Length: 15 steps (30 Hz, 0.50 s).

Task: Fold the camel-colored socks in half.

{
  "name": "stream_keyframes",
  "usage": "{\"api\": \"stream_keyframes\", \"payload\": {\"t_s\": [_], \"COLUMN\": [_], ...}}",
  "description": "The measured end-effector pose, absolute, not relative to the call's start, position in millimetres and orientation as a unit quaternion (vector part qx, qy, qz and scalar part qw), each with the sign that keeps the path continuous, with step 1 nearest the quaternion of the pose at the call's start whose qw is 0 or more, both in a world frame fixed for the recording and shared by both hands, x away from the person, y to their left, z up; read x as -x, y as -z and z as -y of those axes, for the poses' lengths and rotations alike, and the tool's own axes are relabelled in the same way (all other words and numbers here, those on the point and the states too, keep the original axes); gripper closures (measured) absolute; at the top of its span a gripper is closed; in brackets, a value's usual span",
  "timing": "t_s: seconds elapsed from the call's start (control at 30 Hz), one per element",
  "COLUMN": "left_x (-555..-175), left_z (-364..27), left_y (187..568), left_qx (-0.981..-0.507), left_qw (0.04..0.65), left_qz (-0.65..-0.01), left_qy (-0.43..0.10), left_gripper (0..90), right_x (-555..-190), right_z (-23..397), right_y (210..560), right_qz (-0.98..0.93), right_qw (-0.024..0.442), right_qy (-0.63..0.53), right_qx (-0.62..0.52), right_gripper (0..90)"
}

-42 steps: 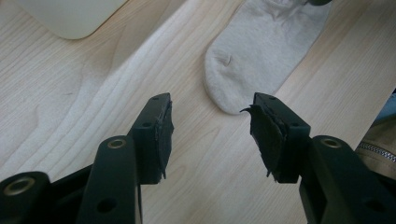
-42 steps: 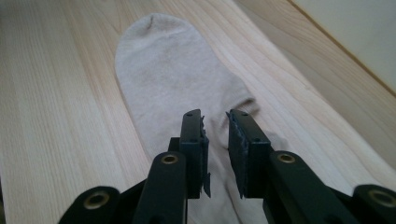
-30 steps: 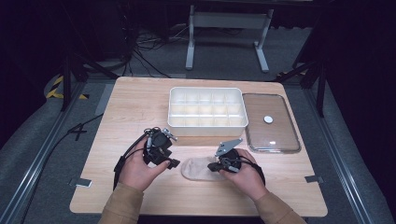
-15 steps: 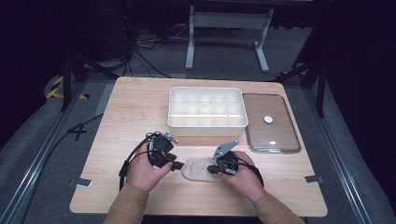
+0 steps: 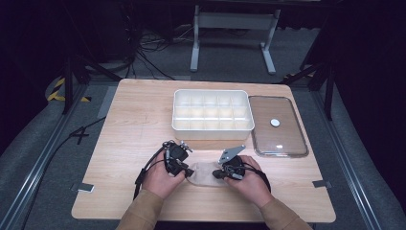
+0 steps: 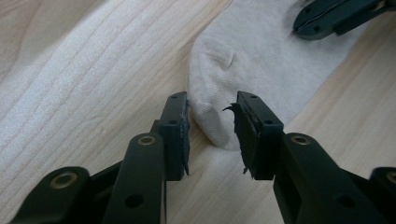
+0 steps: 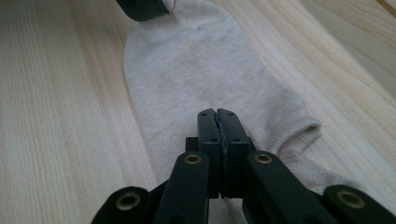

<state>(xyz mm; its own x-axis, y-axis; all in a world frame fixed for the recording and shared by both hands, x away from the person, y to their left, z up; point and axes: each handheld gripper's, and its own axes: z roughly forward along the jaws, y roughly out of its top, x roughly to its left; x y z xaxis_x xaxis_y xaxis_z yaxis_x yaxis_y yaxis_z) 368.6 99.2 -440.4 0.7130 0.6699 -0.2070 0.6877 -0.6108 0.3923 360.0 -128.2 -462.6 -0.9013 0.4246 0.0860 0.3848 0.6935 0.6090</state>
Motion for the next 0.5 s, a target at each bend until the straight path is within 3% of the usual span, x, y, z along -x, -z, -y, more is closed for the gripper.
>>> {"api": "stream_keyframes", "payload": {"t_s": [0.5], "left_x": [-368.4], "left_z": [-90.4], "left_y": [448.9], "left_qx": [-0.897], "left_qw": [0.22], "left_qz": [-0.382], "left_qy": [0.018], "left_gripper": [72.7], "right_x": [-359.4], "right_z": [128.4], "right_y": [462.7], "right_qz": [-0.92], "right_qw": [0.032], "right_qy": [-0.324], "right_qx": [-0.219], "right_gripper": [89.9]}}
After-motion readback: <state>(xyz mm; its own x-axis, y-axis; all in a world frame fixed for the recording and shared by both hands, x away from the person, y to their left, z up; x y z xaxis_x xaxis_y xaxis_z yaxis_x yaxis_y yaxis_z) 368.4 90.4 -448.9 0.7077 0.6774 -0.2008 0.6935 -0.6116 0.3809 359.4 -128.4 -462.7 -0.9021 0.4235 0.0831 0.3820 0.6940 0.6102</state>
